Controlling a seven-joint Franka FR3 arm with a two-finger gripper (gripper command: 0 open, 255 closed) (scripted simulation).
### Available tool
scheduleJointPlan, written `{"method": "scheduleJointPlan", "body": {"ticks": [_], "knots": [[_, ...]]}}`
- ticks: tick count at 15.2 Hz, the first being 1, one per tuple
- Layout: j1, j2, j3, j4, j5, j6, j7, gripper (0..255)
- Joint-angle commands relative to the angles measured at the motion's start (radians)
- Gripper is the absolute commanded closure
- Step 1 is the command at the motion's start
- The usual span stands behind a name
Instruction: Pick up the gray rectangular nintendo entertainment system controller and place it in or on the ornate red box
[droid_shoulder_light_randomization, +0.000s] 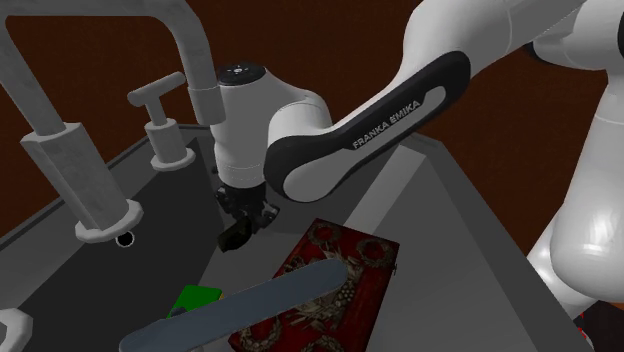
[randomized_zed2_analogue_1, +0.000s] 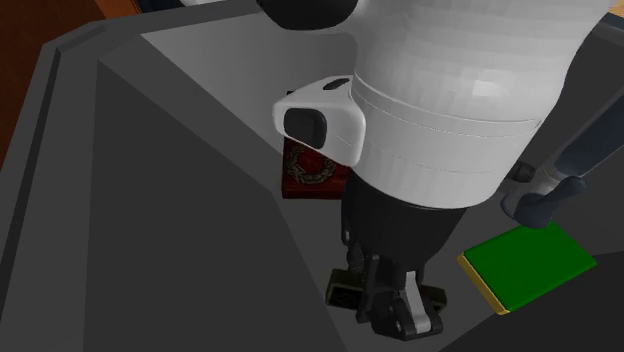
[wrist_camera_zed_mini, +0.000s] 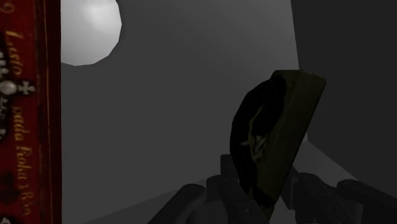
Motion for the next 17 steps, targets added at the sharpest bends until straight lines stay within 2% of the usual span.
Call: {"method": "scheduleJointPlan", "body": {"ticks": [1, 17], "knots": [[-0.003, -0.011, 0.005, 0.016, 0.016, -0.022, -0.013, 255], [-0.024, -0.097, 0.03, 0.145, 0.12, -0.203, -0.102, 255]]}}
